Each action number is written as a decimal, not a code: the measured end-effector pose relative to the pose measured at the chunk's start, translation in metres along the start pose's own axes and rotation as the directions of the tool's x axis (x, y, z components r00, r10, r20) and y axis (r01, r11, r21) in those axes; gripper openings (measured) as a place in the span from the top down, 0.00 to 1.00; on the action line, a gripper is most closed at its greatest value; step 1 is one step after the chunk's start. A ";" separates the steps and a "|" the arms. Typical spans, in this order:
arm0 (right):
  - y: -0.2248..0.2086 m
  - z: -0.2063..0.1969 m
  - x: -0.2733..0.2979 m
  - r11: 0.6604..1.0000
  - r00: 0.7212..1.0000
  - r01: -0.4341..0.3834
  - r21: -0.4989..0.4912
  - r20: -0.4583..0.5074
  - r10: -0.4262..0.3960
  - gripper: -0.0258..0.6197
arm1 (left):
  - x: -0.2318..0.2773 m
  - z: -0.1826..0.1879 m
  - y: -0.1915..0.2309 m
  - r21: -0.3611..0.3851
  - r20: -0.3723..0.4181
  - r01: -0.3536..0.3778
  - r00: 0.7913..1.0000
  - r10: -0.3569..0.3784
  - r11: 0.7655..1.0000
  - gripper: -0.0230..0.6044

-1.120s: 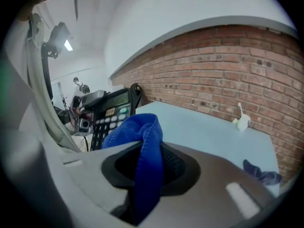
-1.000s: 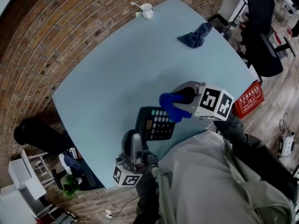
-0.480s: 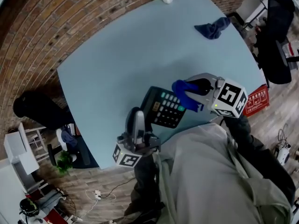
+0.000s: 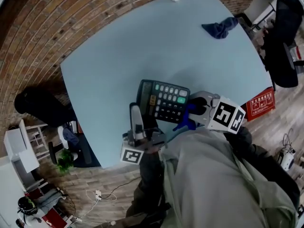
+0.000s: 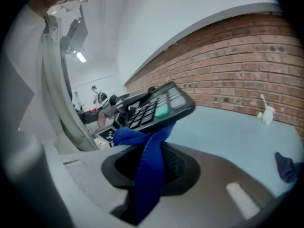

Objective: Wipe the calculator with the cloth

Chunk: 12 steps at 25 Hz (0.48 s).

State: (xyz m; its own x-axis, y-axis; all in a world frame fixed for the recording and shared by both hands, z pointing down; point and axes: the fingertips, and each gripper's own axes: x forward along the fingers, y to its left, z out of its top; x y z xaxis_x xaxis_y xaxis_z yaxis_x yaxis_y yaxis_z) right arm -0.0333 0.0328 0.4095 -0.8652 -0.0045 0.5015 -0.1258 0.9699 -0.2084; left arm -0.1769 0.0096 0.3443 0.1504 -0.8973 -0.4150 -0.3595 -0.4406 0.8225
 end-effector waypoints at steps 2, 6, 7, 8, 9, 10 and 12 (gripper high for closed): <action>0.011 -0.004 0.008 0.999 0.999 -0.040 -0.010 -0.015 0.040 0.82 | -0.002 0.001 0.000 -0.006 0.003 0.006 1.000 -0.006 1.000 0.90; -0.028 0.005 -0.011 0.993 0.991 0.076 0.094 0.103 -0.086 0.82 | -0.010 0.009 -0.004 -0.025 0.012 0.022 1.000 -0.022 0.999 0.90; -0.042 0.014 -0.021 0.986 0.980 0.119 0.117 0.147 -0.136 0.82 | -0.011 0.010 -0.005 -0.025 0.016 0.020 1.000 -0.020 0.999 0.90; -0.051 0.023 -0.030 0.980 0.967 0.153 0.127 0.183 -0.174 0.82 | -0.011 0.011 -0.005 -0.030 0.025 0.019 1.000 -0.019 0.999 0.90; -0.055 0.031 -0.035 0.978 0.959 0.170 0.122 0.207 -0.192 0.82 | -0.010 0.012 -0.004 -0.038 0.039 0.020 0.999 -0.018 0.999 0.90; -0.051 0.037 -0.036 0.981 0.959 0.163 0.103 0.216 -0.182 0.82 | -0.009 0.013 -0.003 -0.049 0.054 0.021 0.998 -0.018 0.999 0.90; -0.019 0.040 -0.022 0.997 0.977 0.070 0.027 0.198 -0.074 0.82 | -0.005 0.014 -0.001 -0.077 0.083 0.030 0.996 -0.024 0.997 0.90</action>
State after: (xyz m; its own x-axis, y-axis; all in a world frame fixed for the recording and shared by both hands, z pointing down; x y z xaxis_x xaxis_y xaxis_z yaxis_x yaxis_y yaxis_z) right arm -0.0313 0.0049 0.3693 -0.9324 -0.1247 0.3393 -0.1996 0.9602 -0.1954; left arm -0.1904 0.0148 0.3395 0.0823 -0.8814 -0.4651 -0.2828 -0.4682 0.8372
